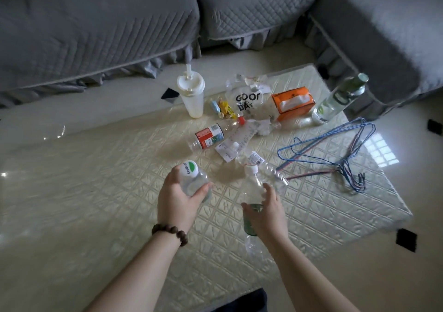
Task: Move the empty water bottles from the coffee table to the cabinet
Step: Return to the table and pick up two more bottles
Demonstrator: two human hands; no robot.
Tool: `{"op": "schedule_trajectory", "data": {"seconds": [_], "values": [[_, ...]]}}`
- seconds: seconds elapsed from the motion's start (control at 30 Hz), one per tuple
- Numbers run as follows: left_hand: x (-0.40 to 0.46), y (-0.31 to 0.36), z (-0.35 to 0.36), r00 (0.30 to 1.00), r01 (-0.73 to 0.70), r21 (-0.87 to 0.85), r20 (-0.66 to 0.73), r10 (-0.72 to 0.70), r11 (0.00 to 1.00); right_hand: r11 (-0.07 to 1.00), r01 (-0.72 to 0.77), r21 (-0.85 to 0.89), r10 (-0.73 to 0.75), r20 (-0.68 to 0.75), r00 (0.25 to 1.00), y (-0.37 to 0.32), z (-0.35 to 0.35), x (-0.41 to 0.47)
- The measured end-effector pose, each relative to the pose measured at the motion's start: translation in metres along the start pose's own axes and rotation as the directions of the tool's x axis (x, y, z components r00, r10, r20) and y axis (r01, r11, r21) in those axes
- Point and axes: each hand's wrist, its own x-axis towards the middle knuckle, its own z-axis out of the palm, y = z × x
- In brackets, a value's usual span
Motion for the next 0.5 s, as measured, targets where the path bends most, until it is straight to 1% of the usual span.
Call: {"op": "schedule_trajectory", "data": {"seconds": [0.13, 0.23, 0.33, 0.4, 0.5], "values": [[-0.013, 0.047, -0.026, 0.994, -0.084, -0.029, 0.067, 0.086, 0.996, 0.995, 0.029, 0.096, -0.018, -0.11, 0.994, -0.024, -0.049, -0.039], [-0.03, 0.085, -0.038, 0.974, -0.196, -0.07, 0.101, 0.202, 0.978, 0.987, 0.045, 0.157, -0.007, -0.231, 0.973, -0.031, -0.086, -0.072], [-0.05, 0.12, -0.04, 0.94, -0.287, -0.077, 0.168, 0.296, 0.955, 0.971, 0.064, 0.23, 0.021, -0.348, 0.937, -0.027, -0.12, -0.106], [-0.064, 0.138, -0.038, 0.918, -0.315, -0.097, 0.223, 0.329, 0.944, 0.963, 0.06, 0.261, 0.053, -0.406, 0.912, -0.019, -0.141, -0.128], [-0.088, 0.169, -0.032, 0.858, -0.378, -0.147, 0.315, 0.405, 0.914, 0.948, 0.046, 0.316, 0.123, -0.493, 0.861, -0.002, -0.17, -0.16]]}}
